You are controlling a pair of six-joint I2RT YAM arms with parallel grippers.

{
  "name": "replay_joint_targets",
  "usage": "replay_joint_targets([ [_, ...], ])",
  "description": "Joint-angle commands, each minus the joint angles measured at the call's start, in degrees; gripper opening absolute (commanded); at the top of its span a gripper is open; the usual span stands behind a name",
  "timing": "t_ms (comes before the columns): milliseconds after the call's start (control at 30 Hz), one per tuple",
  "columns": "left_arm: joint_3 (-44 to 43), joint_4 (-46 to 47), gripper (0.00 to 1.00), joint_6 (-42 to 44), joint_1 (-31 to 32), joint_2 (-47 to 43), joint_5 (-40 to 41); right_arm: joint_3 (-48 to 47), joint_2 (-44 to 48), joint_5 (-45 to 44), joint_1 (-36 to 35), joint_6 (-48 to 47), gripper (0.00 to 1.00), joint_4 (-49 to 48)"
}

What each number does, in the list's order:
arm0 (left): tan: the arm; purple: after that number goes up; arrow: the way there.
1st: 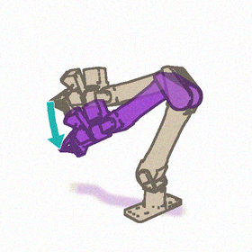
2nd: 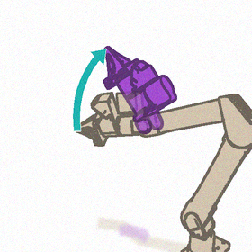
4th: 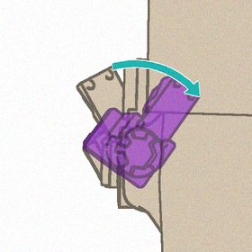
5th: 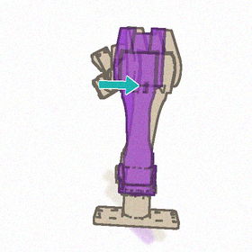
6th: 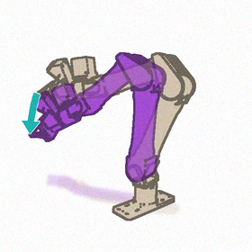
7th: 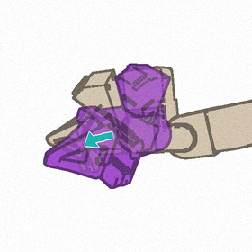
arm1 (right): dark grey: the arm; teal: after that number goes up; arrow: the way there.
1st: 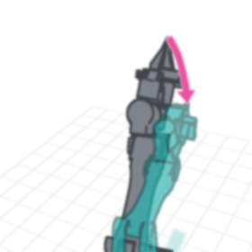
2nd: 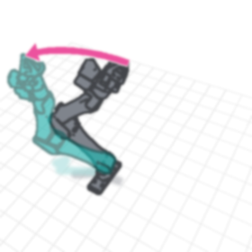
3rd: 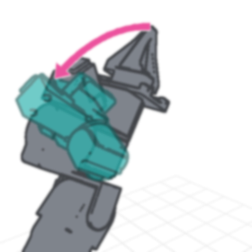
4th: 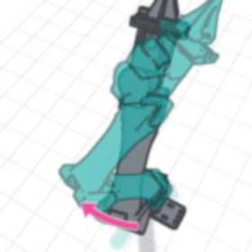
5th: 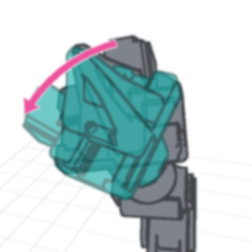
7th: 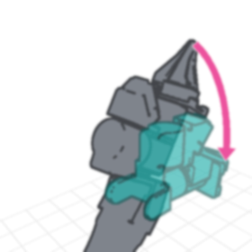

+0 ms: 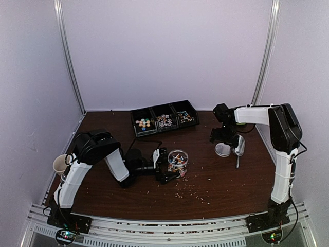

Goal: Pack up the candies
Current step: Move the box lid to the center of the board.

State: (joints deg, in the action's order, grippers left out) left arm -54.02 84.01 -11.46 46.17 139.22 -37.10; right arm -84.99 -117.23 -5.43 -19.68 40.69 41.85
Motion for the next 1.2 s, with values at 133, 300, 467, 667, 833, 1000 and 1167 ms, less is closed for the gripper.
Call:
replay_joint_targets([
  [133,0.06,-6.81,0.98,-0.06,-0.37,3.96,-0.43,0.55,1.06,-1.4,0.37,3.19,1.0,1.32],
  [300,-0.11,-6.92,0.98,-0.09,-0.33,3.98,-0.52,1.49,1.41,-1.75,0.43,4.66,1.0,1.02],
  [467,-0.12,-6.97,0.98,-0.01,-0.36,4.05,-0.6,0.99,0.82,-1.72,0.35,5.35,1.0,2.2],
  [667,-0.12,-6.8,0.98,0.02,-0.38,4.1,-0.6,3.53,1.4,1.9,-0.44,2.81,1.0,-0.13],
  [833,-0.37,-7.1,0.98,-0.09,-0.34,4.13,-0.84,5.31,2.0,4.19,-2.42,0.44,0.99,-0.97],
  [1000,-0.38,-7.02,0.98,-0.14,-0.38,4.16,-0.89,6.01,2.81,3.43,-6.37,-3.37,0.99,-0.34],
  [1167,-0.17,-7.01,0.97,-0.17,-0.38,4.11,-0.95,5.65,1.83,1.17,-10.52,-8.7,0.99,1.29],
])
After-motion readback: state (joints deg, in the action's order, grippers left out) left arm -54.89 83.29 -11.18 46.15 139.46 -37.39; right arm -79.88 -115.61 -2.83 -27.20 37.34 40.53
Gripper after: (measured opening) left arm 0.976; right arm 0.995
